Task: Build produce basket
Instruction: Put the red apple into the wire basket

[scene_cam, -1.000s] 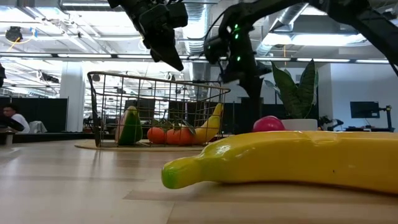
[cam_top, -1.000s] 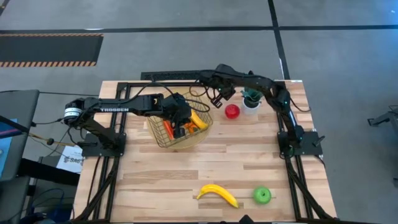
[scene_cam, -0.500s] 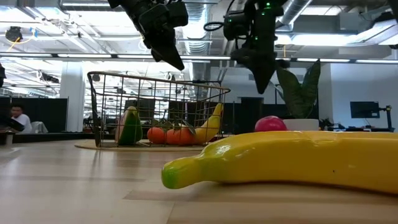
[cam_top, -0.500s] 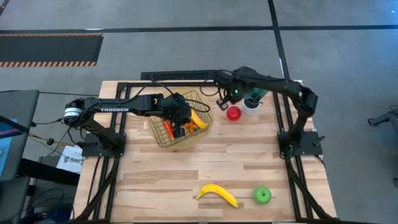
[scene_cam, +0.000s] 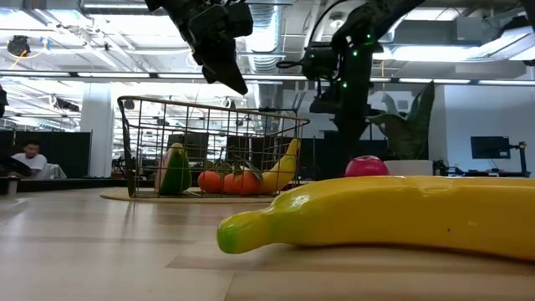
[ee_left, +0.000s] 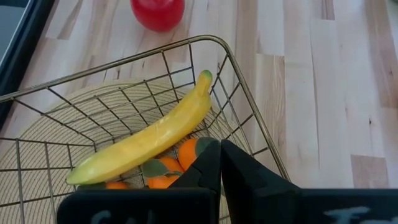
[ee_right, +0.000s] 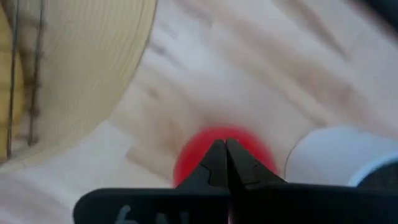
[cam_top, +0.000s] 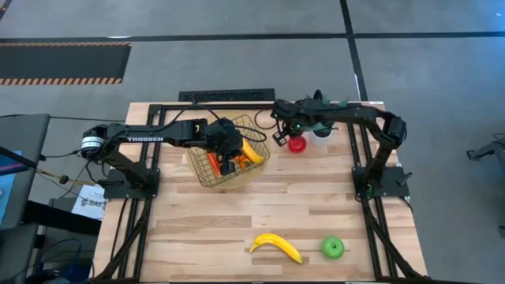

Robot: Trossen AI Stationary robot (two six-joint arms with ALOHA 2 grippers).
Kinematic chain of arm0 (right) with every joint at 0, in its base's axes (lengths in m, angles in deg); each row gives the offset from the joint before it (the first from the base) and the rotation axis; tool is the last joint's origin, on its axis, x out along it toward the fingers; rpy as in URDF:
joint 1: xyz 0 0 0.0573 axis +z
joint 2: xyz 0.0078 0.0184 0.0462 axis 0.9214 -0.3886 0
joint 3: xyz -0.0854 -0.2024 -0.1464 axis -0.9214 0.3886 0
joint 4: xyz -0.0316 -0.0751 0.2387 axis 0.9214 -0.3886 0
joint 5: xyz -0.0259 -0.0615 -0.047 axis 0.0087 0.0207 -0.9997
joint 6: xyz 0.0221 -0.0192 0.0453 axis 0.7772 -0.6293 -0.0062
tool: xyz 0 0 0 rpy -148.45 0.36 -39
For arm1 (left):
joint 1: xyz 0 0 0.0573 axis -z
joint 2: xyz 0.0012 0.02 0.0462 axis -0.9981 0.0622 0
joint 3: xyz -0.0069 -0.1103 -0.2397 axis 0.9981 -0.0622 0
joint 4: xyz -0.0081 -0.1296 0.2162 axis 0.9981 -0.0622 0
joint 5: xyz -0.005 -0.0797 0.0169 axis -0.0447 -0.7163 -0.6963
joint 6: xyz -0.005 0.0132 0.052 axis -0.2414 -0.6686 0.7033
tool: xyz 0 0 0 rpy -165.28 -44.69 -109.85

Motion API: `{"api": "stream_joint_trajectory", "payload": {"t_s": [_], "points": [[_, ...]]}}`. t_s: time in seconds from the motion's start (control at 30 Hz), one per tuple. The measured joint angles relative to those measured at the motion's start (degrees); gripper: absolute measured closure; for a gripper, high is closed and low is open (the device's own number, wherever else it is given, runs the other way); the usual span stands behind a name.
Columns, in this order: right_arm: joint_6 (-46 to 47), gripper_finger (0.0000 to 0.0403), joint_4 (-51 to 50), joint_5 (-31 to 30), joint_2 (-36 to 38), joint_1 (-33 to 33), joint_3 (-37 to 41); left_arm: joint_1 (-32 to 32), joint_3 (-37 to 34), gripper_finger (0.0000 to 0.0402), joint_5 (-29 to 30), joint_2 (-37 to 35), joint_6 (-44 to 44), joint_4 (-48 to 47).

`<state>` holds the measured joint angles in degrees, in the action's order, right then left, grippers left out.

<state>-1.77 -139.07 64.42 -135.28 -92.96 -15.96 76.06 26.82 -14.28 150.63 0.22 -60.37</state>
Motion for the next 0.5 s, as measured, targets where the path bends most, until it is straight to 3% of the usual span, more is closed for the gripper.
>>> {"api": "stream_joint_trajectory", "payload": {"t_s": [0.3,0.5], "points": [[-4.65,0.0403,1.71,0.01,-0.02,-2.91,0.02,0.00,0.00,0.0401,0.09,0.01,-1.25,0.55],[-4.62,0.0403,-2.90,0.50,-0.02,-0.58,0.02,0.00,0.00,0.0401,0.30,0.01,-1.59,0.48]]}}
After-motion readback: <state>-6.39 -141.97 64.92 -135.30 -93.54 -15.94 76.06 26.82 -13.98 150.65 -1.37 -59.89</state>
